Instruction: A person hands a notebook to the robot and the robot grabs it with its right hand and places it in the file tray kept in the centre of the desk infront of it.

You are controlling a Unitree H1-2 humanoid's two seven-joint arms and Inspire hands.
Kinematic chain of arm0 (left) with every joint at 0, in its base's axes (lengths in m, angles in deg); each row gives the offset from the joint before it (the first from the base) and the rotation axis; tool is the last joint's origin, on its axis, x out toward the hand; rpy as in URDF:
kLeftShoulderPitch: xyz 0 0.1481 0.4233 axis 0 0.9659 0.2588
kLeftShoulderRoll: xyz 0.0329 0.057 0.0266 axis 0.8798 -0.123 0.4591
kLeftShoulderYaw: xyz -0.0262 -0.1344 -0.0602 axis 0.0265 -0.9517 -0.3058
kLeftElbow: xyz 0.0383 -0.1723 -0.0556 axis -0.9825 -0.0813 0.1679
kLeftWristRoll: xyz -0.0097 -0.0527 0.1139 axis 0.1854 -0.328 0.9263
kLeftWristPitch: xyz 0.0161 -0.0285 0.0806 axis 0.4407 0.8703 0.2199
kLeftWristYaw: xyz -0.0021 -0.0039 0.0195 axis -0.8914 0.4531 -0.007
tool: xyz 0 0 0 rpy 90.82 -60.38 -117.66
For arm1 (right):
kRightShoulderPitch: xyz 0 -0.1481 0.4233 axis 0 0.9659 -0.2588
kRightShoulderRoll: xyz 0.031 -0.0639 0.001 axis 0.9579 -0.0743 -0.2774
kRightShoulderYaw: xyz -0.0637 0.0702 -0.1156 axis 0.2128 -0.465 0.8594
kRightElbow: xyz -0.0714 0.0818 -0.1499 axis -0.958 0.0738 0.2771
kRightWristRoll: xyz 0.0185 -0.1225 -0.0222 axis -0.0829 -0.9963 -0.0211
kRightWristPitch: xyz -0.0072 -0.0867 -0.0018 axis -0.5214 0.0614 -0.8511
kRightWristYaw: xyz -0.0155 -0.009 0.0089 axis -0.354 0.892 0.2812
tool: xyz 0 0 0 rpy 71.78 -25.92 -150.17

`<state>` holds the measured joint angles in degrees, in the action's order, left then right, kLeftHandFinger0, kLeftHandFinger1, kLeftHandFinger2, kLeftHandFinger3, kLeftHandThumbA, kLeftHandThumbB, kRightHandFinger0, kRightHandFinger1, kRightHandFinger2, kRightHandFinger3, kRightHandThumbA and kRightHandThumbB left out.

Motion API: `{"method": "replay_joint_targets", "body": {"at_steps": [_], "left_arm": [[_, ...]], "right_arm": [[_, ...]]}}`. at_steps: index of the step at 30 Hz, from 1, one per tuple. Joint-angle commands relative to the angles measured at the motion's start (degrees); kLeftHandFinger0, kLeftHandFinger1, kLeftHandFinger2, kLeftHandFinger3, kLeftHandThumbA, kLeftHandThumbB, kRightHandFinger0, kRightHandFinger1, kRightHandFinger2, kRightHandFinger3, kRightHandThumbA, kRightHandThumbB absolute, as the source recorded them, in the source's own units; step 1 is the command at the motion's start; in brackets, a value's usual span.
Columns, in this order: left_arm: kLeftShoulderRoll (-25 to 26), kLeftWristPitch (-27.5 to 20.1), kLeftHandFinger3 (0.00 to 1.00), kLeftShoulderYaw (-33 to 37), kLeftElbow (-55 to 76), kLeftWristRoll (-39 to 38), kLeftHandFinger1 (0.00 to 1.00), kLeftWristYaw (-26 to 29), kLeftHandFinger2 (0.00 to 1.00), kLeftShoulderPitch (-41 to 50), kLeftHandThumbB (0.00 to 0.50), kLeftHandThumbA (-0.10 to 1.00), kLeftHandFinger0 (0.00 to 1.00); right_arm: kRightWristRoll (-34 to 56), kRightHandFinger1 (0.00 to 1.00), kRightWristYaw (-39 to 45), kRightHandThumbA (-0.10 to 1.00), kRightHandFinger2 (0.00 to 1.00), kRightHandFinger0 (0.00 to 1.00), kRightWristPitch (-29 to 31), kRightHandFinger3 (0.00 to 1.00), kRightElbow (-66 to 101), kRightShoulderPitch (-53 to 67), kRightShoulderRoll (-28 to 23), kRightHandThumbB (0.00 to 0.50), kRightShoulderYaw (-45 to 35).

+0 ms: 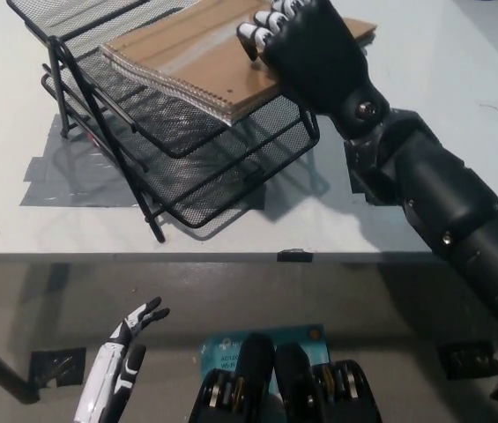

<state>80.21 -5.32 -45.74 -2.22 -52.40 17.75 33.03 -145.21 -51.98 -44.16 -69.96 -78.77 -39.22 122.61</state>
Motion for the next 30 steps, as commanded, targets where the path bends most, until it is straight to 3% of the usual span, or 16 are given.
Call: {"method": "replay_joint_targets", "body": {"at_steps": [1,6,10,15,16,20,24,28,30], "left_arm": [[0.7,-1.4,0.85,0.3,1.4,0.8,1.0,-1.0,0.82,-0.8,0.294,1.0,1.0],[0.9,-0.6,0.81,0.5,1.7,1.3,1.0,-1.0,0.82,-0.7,0.308,1.0,1.0],[0.9,0.1,0.79,0.5,2.0,1.0,1.0,-1.2,0.81,-0.7,0.314,1.0,1.0],[0.8,0.3,0.78,0.5,2.3,1.6,1.0,-0.9,0.8,-0.9,0.317,1.0,1.0],[1.0,-1.0,0.78,0.5,1.8,2.3,1.0,-0.6,0.8,-1.2,0.289,1.0,1.0],[1.0,-1.3,0.77,0.5,1.9,3.2,1.0,-0.4,0.79,-1.4,0.291,1.0,1.0],[1.1,-2.0,0.77,0.5,1.4,3.5,1.0,-0.3,0.79,-2.1,0.277,1.0,1.0],[1.2,-2.4,0.78,0.5,1.0,2.7,1.0,-0.6,0.78,-2.3,0.285,1.0,1.0],[1.2,-2.6,0.78,0.6,0.9,2.4,1.0,-0.7,0.78,-2.4,0.29,1.0,1.0]], "right_arm": [[-0.7,0.0,-7.0,0.89,0.14,0.0,-1.9,0.25,-0.3,-8.0,1.3,0.0,0.6],[0.5,0.0,-6.4,0.88,0.13,0.0,-1.2,0.27,-0.4,-10.2,2.4,0.0,0.5],[1.1,0.0,-4.9,0.98,0.12,0.0,-2.1,0.32,-0.8,-11.7,3.3,0.0,0.1],[0.7,0.0,-6.9,0.89,0.14,0.0,-2.7,0.27,-4.0,-13.4,4.2,0.0,0.5],[0.5,0.0,-8.5,0.89,0.09,0.0,-2.9,0.25,-6.6,-13.8,4.9,0.0,1.0],[1.2,0.0,-11.2,0.88,0.03,0.0,-1.4,0.2,-12.6,-14.2,6.3,0.0,2.0],[1.6,0.0,-13.1,0.84,0.03,0.0,-0.7,0.2,-18.0,-14.8,7.4,0.0,3.2],[1.8,0.0,-13.7,0.89,0.07,0.0,-3.0,0.24,-22.4,-14.4,8.3,0.0,4.4],[2.1,0.0,-14.1,0.76,0.11,0.0,-2.8,0.25,-23.9,-14.1,8.7,0.0,4.8]]}}
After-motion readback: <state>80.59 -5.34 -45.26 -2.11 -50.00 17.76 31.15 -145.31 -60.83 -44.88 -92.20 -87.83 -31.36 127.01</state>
